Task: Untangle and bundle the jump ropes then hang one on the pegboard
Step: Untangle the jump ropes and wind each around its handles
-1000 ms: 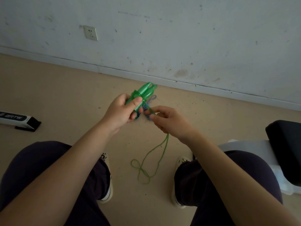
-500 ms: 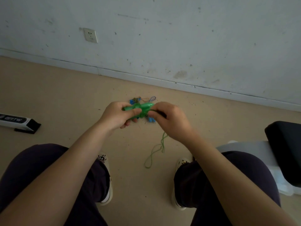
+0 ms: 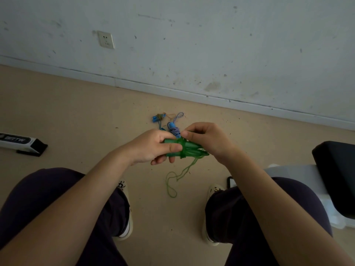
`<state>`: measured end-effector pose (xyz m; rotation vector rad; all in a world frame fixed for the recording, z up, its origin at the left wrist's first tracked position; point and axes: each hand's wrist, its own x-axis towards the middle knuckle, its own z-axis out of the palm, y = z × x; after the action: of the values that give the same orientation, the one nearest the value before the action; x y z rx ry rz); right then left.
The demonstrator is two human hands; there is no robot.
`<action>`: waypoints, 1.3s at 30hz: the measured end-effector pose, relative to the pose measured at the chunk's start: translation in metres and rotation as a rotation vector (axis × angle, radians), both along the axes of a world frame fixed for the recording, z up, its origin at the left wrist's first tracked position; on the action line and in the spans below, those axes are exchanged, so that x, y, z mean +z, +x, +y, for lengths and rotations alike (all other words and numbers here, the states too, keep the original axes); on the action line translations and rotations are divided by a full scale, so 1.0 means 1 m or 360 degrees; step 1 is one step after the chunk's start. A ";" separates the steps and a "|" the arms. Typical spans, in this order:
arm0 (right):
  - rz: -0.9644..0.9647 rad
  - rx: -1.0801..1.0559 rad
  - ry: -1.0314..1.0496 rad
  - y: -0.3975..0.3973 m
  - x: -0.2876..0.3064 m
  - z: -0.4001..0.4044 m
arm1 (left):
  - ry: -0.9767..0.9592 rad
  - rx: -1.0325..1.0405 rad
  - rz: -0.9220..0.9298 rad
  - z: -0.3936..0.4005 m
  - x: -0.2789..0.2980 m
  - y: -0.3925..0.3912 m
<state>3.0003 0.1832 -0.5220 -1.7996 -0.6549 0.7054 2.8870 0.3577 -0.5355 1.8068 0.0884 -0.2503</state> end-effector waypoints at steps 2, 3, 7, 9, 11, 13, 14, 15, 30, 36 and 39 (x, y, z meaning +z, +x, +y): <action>0.0065 -0.0018 0.0026 0.002 0.000 -0.001 | 0.0043 0.0001 -0.0013 -0.001 -0.001 0.000; 0.0088 -0.0008 0.0041 0.003 0.000 -0.002 | 0.0058 0.0016 -0.0020 -0.001 -0.002 0.000; 0.0124 0.0040 0.0017 0.002 0.001 -0.002 | -0.0015 0.0168 -0.0066 -0.001 -0.001 0.001; 0.0273 0.0084 0.0101 0.001 0.001 -0.001 | -0.0078 0.0276 -0.0109 -0.001 0.000 0.002; 0.0409 0.0164 0.0204 0.001 0.002 -0.002 | -0.0174 0.0479 -0.0167 -0.002 0.000 0.004; 0.0443 0.0249 0.0249 0.000 0.001 -0.002 | -0.0343 0.0759 -0.0246 -0.001 0.001 0.007; 0.0416 0.0260 0.0246 -0.002 -0.001 -0.001 | -0.0413 0.0883 -0.0294 0.000 0.002 0.009; 0.0350 0.0250 0.0213 -0.004 -0.003 0.001 | -0.0452 0.0987 -0.0338 0.002 0.003 0.010; -0.0858 0.0112 0.0048 -0.010 0.020 0.000 | 0.0318 0.0345 -0.0071 0.002 0.001 0.008; -0.0545 -0.0041 -0.0003 0.002 0.011 -0.003 | 0.0139 0.0011 -0.0143 -0.007 0.012 0.004; -0.0431 -0.0036 -0.0061 0.002 0.004 -0.001 | 0.0134 -0.0013 -0.0082 -0.006 0.012 0.001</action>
<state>3.0020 0.1823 -0.5182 -1.9537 -0.8022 0.4644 2.8884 0.3517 -0.5232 1.8967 0.0560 -0.2084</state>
